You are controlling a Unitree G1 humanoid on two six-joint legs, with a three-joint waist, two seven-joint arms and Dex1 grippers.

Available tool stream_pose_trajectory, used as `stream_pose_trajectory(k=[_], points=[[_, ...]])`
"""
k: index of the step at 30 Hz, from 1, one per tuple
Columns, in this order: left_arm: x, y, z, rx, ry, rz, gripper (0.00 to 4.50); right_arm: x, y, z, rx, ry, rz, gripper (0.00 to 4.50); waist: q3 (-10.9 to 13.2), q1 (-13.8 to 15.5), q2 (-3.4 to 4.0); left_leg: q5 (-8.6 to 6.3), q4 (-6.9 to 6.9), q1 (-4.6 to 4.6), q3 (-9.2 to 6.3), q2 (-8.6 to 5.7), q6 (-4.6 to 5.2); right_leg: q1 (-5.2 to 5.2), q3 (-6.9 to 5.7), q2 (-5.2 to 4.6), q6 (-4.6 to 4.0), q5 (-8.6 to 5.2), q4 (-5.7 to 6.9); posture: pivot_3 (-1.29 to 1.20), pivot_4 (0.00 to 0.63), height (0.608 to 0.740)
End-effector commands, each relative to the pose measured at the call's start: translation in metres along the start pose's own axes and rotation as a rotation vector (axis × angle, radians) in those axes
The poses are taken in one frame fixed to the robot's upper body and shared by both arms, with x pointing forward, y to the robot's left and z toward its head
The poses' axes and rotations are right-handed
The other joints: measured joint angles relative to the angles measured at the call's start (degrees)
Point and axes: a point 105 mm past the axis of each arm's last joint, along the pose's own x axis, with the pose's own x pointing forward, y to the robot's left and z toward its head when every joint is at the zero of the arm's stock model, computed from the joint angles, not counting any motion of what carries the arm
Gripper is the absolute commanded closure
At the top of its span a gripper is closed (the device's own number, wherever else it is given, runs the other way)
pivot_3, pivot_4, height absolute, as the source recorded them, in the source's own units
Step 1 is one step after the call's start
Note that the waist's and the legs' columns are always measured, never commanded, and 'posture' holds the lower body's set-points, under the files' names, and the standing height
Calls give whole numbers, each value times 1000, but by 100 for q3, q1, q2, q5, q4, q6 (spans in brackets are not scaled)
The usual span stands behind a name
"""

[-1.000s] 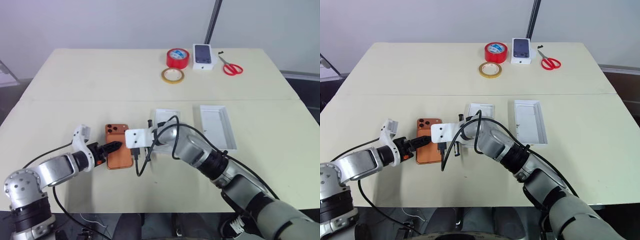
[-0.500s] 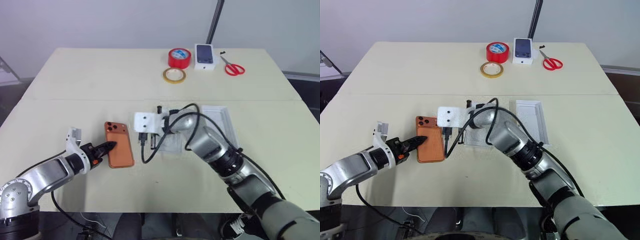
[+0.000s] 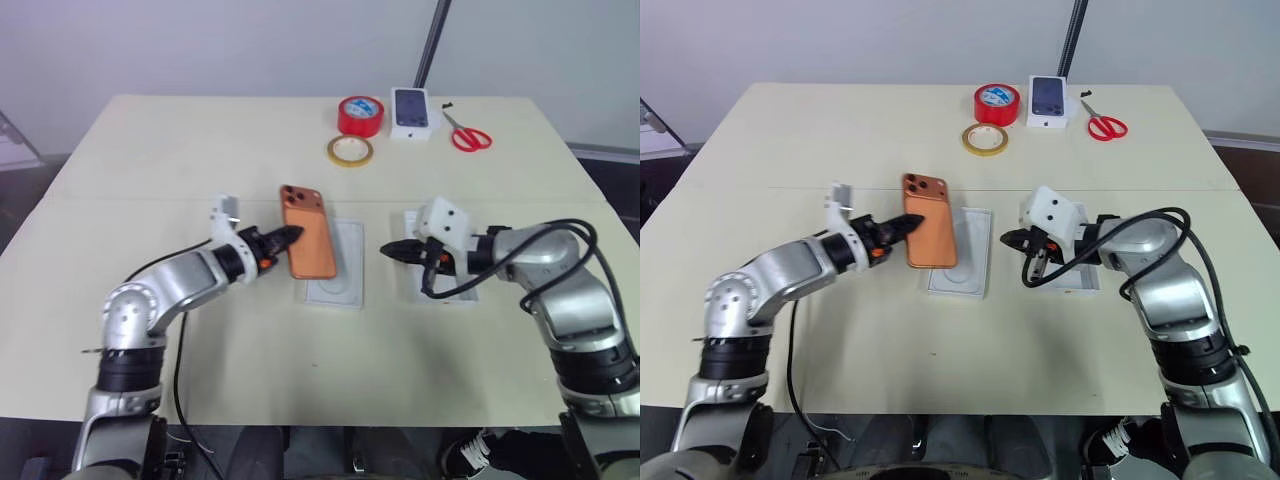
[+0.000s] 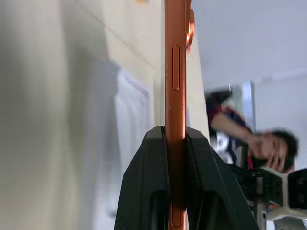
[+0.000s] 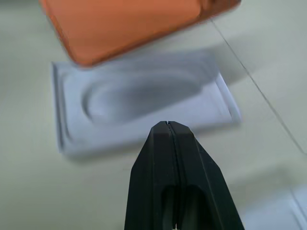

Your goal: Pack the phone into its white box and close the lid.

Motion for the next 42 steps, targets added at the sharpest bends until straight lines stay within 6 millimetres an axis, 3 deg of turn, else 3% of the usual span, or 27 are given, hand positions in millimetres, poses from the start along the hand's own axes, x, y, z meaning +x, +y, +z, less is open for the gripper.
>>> stream_pose_trajectory(k=[1, 11, 12, 15, 18, 26, 29, 34, 35, 40, 42], points=[[15, -3, -7, 53, 50, -11, 4476, -15, -4, 7, -30, -16, -69, 4500, 1, -26, 1, 0, -1, 0, 1, 5, 0, 0, 3, 5, 0, 0, 0, 0, 150, 740], [35, -6, -19, 91, 137, -28, 4476, -22, -7, -3, -32, 35, -140, 4500, 5, 30, 1, 5, 5, -1, 1, 1, -9, 2, 5, 2, 0, 0, 2, 0, 150, 740], [34, -7, -20, 99, 146, -35, 3513, -21, -7, -4, -32, 41, -143, 4500, 6, 28, -1, 10, 5, -1, 1, 0, -17, 2, 5, 1, 0, 0, 2, 0, 150, 740], [32, -8, -19, 118, 156, -37, 2280, -20, -8, -7, -42, 55, -146, 4500, 6, 28, -1, 17, 4, -1, 0, 1, -30, 2, 5, 2, 0, 0, 1, 0, 150, 740], [17, -12, -9, 158, 144, -49, 703, -17, -10, -5, -51, 59, -151, 4500, 7, 13, -2, 17, 4, -1, 0, 1, -30, 2, 5, 2, 0, 0, 1, 0, 150, 740], [-31, -5, 27, 412, 67, 56, 703, -2, -20, -9, -59, 127, -185, 4500, 11, 13, -1, 20, -3, 1, 0, 7, -35, -3, 6, 6, 0, -1, 3, 0, 150, 740], [-36, 6, 34, 610, 48, 173, 1524, 11, -17, -9, -67, 145, -173, 4500, 13, 28, -5, 20, -3, 0, -1, 3, -36, -2, 4, 3, 0, -1, 1, 0, 150, 740], [-17, 25, 19, 798, 114, 245, 4182, 37, -9, -19, -122, 224, -151, 4500, 15, 34, -3, 21, -4, 0, 0, -1, -37, 0, 4, 2, 0, -1, -1, 0, 150, 740], [-10, 30, 13, 831, 149, 255, 4448, 44, -8, -19, -137, 231, -150, 4500, 15, 29, -4, 21, -4, 0, 0, -2, -36, 0, 4, 1, 0, -1, -1, 0, 150, 740], [16, 45, -6, 932, 261, 271, 4448, 68, -5, -18, -166, 244, -154, 4500, 16, 12, -5, 20, -5, -4, 1, 2, -36, -8, 4, 6, -1, -1, 2, 0, 150, 740], [26, 39, -13, 941, 285, 224, 4448, 74, -5, -16, -174, 242, -147, 4500, 16, 13, -3, 21, -4, -4, 1, 2, -36, -8, 4, 6, -1, -1, 3, 0, 150, 740]])
